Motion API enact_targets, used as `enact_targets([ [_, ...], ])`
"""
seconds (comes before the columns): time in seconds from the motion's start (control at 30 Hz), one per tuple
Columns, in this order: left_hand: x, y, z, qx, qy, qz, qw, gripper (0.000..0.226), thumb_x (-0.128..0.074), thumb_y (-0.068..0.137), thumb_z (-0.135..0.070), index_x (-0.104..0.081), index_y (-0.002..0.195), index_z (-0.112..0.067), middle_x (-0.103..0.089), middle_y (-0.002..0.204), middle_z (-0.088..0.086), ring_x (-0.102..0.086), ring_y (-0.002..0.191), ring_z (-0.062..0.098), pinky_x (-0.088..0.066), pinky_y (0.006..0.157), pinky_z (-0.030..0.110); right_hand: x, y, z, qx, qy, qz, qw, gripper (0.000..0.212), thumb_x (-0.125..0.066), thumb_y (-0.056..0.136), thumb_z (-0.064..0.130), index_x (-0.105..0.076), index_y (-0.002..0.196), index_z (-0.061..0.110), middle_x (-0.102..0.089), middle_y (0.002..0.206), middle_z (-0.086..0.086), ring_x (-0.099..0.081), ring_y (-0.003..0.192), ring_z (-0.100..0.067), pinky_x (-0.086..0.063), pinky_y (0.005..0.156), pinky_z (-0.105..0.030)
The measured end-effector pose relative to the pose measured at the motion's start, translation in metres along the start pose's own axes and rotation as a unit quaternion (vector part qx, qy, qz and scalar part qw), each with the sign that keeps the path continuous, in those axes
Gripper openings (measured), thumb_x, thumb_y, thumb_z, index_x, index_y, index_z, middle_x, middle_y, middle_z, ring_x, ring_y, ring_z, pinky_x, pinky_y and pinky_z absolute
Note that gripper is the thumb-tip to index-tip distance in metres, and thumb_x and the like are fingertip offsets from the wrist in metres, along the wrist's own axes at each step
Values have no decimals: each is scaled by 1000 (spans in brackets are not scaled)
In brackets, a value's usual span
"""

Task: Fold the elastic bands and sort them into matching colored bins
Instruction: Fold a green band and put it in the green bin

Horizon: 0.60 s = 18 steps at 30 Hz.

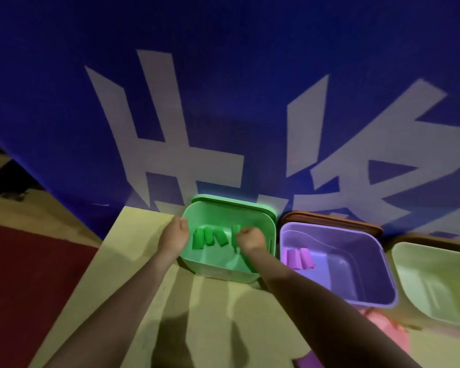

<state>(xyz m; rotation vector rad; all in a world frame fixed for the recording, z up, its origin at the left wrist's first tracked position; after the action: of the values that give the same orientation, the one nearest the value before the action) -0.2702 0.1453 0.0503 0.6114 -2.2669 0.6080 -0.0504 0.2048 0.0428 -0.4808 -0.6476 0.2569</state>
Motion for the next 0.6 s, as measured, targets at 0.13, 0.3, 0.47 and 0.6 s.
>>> enact_targets([
  [0.13,-9,3,9,0,-87,-6,996,36,-35,103,-26,-60,103,0,-65,102,22,-60,96,36,-44,80,38,-5,38,-6,-33,-70,-8,997,26,-51,96,16,-69,95,-2,-68,100,-19,-62,102,-33,-47,87,-30],
  [0.3,-11,7,12,-8,-116,-12,993,34,-35,102,-27,-60,95,-5,-65,89,15,-59,85,30,-44,76,38,-20,56,-8,-60,-89,24,994,34,-33,102,9,-60,121,2,-61,125,-14,-56,119,-28,-44,95,-30],
  [0.47,-10,6,12,-10,-122,-22,992,32,-36,102,-27,-58,90,-6,-63,84,13,-58,81,30,-44,74,39,-31,65,-27,-76,-36,-5,996,22,-50,91,7,-65,76,9,-61,80,-13,-61,89,-29,-46,78,-31],
  [0.6,-9,4,11,-13,-123,-22,992,32,-36,102,-27,-57,88,-7,-61,81,10,-56,80,30,-40,70,36,-36,63,-32,-82,-25,27,996,22,-52,91,7,-64,73,10,-57,73,-9,-52,77,-22,-42,72,-30],
])
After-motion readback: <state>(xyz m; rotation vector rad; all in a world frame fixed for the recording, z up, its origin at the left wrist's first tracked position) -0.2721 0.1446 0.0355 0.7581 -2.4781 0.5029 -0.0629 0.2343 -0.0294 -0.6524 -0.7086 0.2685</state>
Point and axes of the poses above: each hand's wrist, its own y-axis towards the middle knuckle, its own x-axis out of the back of the hand, z = x × y, the point moved 7 cm from there along y, towards the middle knuckle
